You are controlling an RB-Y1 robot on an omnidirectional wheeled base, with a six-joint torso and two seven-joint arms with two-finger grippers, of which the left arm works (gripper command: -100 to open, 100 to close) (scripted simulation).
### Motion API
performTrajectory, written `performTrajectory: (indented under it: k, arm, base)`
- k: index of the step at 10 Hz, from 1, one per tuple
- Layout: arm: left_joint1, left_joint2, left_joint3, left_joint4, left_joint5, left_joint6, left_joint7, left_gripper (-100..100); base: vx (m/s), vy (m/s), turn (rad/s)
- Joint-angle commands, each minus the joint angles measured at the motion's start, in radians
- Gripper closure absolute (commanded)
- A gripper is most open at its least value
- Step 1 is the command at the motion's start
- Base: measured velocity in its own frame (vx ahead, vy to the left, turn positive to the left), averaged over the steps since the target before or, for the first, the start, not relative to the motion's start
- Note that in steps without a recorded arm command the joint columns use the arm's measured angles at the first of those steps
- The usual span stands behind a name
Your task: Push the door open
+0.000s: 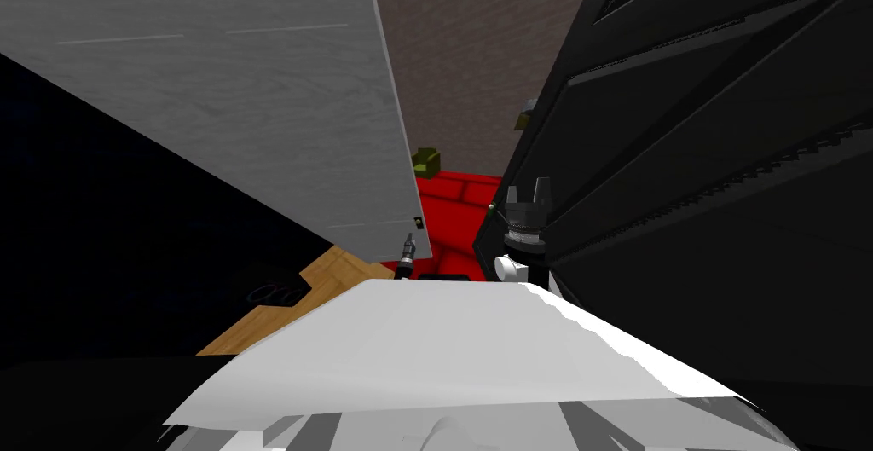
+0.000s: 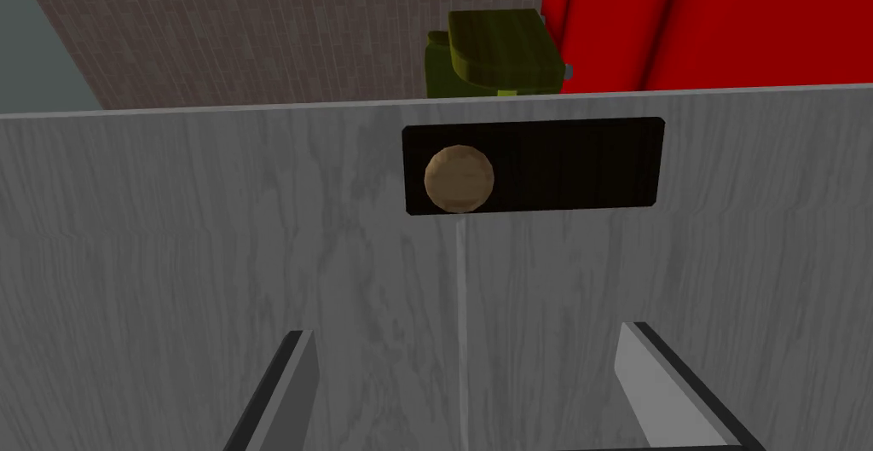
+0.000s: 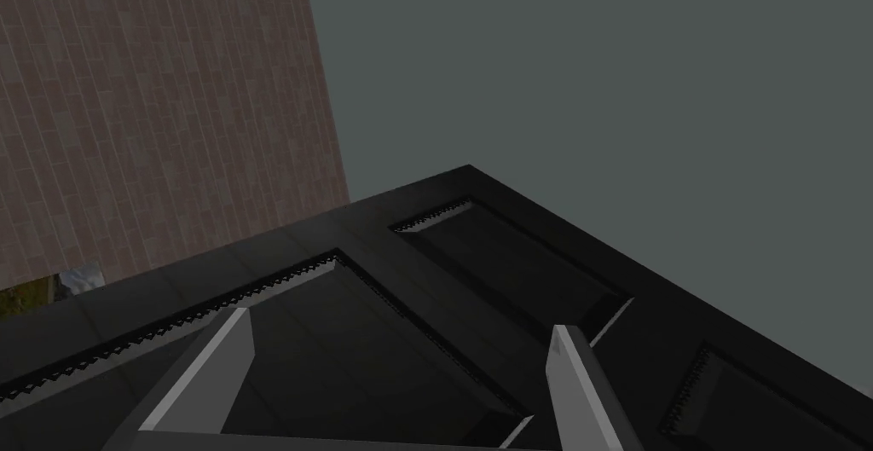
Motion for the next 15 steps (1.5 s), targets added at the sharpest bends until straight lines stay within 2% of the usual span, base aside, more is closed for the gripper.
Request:
performTrajectory:
  k: [1,7,8,9,14,15]
  arm:
    - [-0.006,0.001,0.005,0.009,0.000,-0.007,0.000,-100]
    - [-0.026,-0.015,0.022,0.041,0.002,-0.030,0.000,-100]
    - [-0.024,-0.013,0.020,0.037,0.002,-0.027,0.000,-100]
    - [-0.024,-0.013,0.020,0.037,0.002,-0.027,0.000,100]
    - [-0.024,-0.013,0.020,0.037,0.002,-0.027,0.000,100]
    - [-0.026,-0.001,0.034,0.041,0.007,-0.023,-0.006,100]
  base:
    - [0.220,-0.026,-0.023]
    - [0.203,-0.002,-0.023]
    - [0.079,0.000,0.014]
    - [-0.018,-0.005,-0.011]
    - [-0.013,0.000,-0.003]
    - [0.102,-0.005,0.047]
